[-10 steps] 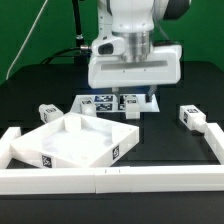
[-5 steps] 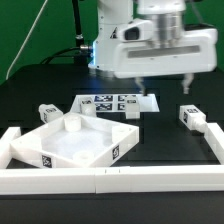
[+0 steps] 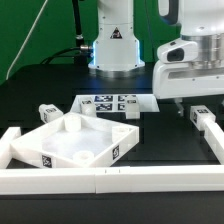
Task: Assemble one leg
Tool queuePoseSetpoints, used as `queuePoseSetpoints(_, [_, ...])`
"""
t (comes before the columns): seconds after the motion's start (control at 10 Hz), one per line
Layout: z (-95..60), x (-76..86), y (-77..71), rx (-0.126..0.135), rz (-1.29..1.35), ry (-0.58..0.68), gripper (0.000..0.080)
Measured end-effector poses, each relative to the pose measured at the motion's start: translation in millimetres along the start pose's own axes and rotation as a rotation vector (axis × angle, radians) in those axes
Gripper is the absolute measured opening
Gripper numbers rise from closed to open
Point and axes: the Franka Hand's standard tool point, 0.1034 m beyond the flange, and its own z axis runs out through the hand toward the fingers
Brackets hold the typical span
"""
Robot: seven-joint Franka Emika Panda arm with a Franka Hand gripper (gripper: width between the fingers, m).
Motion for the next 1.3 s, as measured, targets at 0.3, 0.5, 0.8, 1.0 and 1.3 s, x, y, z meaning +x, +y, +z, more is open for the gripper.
queuePoseSetpoints(0.3, [4.4, -20.8, 16.1, -0.011, -0.023, -0.008, 0.0547])
queuePoseSetpoints(0.5, [4.4, -20.9, 16.1, -0.011, -0.023, -0.008, 0.041])
queuePoseSetpoints(0.8, [4.4, -20.9, 16.2, -0.011, -0.023, -0.008, 0.002])
queuePoseSetpoints(1.0, [4.4, -20.9, 16.1, -0.011, -0.023, -0.008, 0.0006])
queuePoseSetpoints(1.3, [-24.1, -16.8, 7.7, -0.012, -0.188, -0.013, 0.0001])
